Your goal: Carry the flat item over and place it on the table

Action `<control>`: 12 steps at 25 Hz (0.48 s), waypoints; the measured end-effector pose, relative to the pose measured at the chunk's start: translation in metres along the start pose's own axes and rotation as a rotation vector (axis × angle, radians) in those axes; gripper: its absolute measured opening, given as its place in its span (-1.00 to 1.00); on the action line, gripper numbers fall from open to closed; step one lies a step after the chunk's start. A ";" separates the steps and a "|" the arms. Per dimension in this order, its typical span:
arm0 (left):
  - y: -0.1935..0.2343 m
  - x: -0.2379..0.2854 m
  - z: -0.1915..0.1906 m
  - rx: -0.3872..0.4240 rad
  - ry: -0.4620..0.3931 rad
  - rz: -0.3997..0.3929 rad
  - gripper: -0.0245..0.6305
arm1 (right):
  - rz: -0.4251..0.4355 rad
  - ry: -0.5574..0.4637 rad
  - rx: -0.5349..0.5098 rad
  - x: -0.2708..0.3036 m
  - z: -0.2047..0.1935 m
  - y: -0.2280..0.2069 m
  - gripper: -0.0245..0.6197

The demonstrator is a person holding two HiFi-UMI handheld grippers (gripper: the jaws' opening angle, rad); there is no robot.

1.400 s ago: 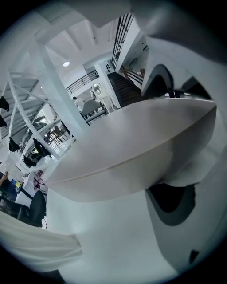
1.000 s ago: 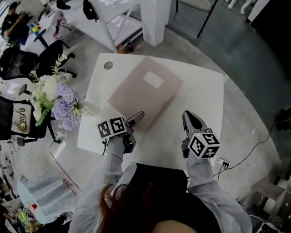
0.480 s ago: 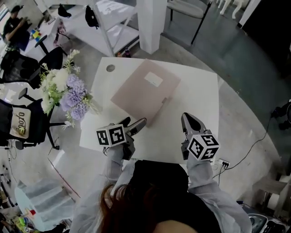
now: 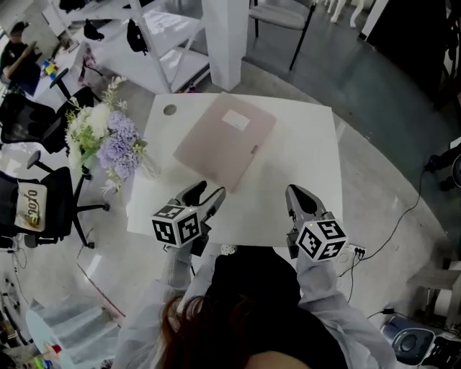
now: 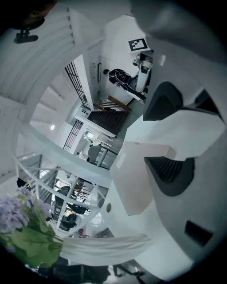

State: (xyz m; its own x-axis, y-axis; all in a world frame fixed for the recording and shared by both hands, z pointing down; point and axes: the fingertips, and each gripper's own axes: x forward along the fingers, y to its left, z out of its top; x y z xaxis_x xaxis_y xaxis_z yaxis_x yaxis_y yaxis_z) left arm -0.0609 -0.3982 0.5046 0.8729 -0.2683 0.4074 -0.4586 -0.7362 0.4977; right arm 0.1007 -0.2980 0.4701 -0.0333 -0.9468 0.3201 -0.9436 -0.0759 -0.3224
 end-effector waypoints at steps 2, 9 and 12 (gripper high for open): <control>-0.006 -0.004 0.002 0.057 -0.020 0.004 -0.26 | -0.003 -0.011 -0.004 -0.009 -0.002 0.002 -0.90; -0.021 -0.011 -0.002 0.198 -0.056 0.054 -0.77 | -0.013 -0.026 -0.021 -0.031 -0.007 -0.005 -0.90; -0.030 -0.016 -0.004 0.224 -0.082 0.049 -0.93 | -0.010 -0.028 -0.022 -0.038 -0.007 -0.008 -0.90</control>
State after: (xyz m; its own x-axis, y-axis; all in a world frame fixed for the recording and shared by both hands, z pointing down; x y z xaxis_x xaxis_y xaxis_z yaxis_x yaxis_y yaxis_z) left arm -0.0614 -0.3695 0.4863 0.8655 -0.3494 0.3589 -0.4600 -0.8381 0.2932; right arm 0.1071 -0.2594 0.4671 -0.0152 -0.9546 0.2976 -0.9510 -0.0782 -0.2993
